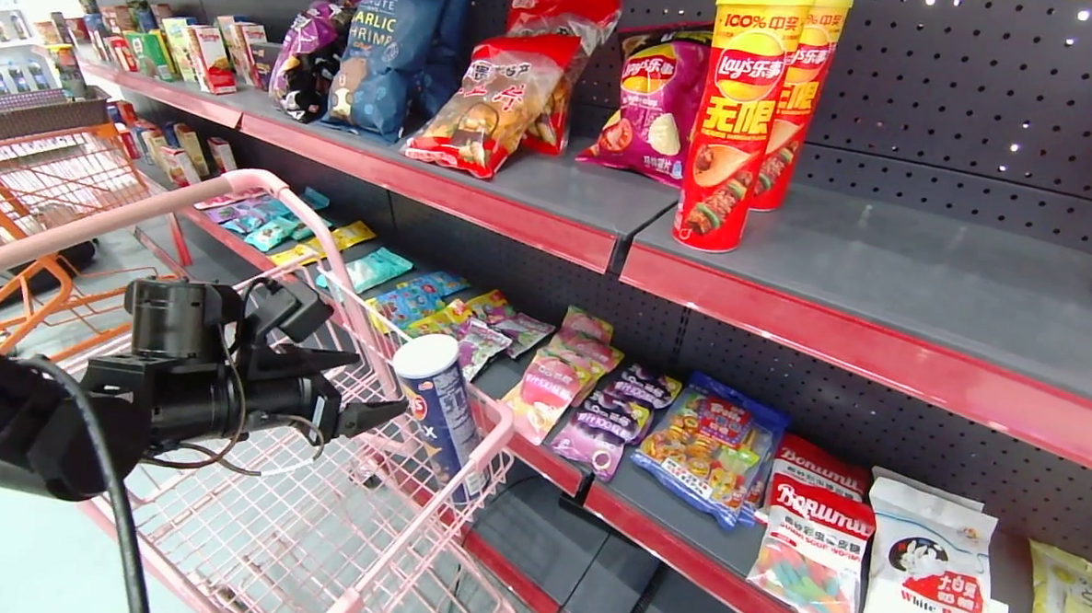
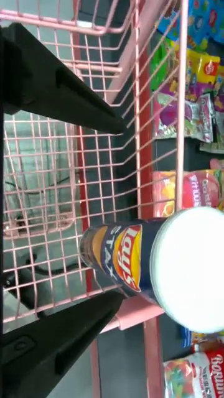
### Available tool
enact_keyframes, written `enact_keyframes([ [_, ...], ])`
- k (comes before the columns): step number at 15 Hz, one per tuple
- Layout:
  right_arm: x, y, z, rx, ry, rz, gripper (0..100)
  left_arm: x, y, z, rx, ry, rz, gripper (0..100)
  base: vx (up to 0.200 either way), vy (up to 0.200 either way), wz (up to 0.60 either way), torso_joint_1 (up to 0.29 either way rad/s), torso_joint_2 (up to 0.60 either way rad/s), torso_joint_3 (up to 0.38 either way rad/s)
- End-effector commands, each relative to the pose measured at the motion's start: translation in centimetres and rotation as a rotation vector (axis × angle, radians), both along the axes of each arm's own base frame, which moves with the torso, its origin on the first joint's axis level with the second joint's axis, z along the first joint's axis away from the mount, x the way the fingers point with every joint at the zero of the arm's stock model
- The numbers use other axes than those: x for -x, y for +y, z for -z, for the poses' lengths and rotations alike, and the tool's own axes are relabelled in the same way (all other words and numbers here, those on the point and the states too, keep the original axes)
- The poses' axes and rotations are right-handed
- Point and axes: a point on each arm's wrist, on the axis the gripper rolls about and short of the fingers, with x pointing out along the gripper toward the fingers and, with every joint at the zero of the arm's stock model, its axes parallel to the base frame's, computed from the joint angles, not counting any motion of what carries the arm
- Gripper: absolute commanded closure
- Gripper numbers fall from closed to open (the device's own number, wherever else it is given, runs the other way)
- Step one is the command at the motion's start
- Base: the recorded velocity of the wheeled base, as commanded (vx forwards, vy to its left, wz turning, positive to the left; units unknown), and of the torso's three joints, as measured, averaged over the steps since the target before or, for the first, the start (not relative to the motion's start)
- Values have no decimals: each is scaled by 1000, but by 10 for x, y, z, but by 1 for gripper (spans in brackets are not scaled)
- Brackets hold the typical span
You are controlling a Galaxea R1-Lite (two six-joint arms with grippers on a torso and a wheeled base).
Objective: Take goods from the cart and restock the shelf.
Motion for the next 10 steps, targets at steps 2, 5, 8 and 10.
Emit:
enact_keyframes([
  [2, 0, 0, 0, 0, 1, 0, 0, -9, -16, 22, -3, 36, 45, 0, 0, 0, 0, 0, 0, 0],
  [5, 0, 0, 0, 0, 1, 0, 0, -15, -26, 30, -1, 15, 67, 0, 0, 0, 0, 0, 0, 0],
  [8, 0, 0, 0, 0, 1, 0, 0, -26, -35, 26, 33, 16, 36, 0, 0, 0, 0, 0, 0, 0],
  [10, 0, 0, 0, 0, 1, 0, 0, -32, -46, 23, 56, 17, 29, 0, 0, 0, 0, 0, 0, 0],
])
